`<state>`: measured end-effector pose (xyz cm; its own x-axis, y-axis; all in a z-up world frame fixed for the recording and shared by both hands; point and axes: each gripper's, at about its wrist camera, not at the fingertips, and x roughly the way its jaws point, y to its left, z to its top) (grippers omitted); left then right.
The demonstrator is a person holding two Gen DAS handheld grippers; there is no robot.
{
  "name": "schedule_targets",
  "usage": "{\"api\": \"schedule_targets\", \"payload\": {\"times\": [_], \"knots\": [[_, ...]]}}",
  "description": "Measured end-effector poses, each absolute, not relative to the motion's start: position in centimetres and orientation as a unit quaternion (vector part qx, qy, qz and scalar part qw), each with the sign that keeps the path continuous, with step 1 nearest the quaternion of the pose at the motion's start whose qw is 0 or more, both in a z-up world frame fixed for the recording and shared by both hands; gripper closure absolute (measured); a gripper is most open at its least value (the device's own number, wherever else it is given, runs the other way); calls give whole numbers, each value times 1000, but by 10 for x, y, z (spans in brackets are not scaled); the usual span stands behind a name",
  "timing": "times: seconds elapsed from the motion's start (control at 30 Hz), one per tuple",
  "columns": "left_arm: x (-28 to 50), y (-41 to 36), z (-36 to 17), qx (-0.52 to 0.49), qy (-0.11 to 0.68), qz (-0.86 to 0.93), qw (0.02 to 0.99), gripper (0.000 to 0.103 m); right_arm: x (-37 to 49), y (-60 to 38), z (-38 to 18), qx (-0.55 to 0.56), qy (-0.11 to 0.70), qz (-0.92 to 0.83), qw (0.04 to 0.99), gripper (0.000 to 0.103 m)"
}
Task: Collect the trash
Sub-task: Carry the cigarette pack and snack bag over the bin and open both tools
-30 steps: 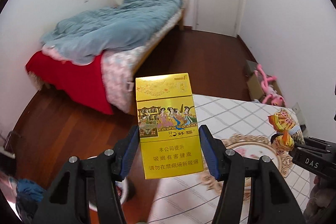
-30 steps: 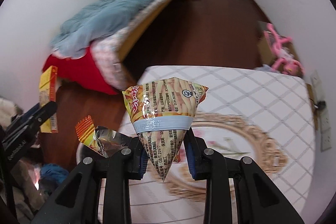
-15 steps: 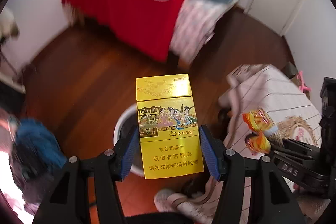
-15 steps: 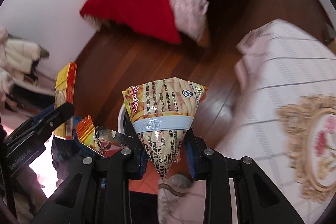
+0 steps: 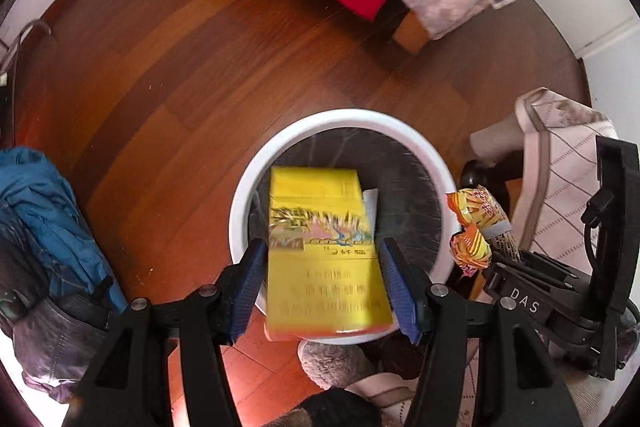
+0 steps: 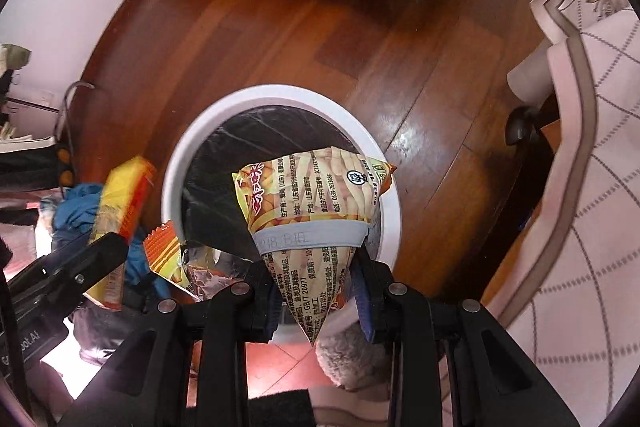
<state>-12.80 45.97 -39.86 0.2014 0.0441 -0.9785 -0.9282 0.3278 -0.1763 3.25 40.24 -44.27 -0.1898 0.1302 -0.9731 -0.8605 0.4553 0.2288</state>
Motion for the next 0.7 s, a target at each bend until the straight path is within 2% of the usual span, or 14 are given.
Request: {"api": "schedule_targets", "payload": {"times": [0.03,0.13,0.2,0.27,0.4,0.47,0.7], "knots": [[-133,460,-400,-440,504,383,637,47,36,402,-450,-292,638,432,567,71],[-142,464,-403,-445,497,397,630,29,37,408,-462,-296,645,425,561,67],[-153,463,-399,-445,492,409,627,19,38,408,-462,-293,649,428,557,47],[-160,464,-397,-440,493,420,622,6,39,410,-461,-292,650,431,555,33],[-171,454,-384,-418,498,445,616,5,37,409,-451,-290,648,440,550,10],[-177,449,-378,-415,495,452,615,5,36,406,-441,-287,647,445,549,1],[-191,416,-342,-400,490,470,615,5,26,378,-400,-286,637,453,553,0]]}}
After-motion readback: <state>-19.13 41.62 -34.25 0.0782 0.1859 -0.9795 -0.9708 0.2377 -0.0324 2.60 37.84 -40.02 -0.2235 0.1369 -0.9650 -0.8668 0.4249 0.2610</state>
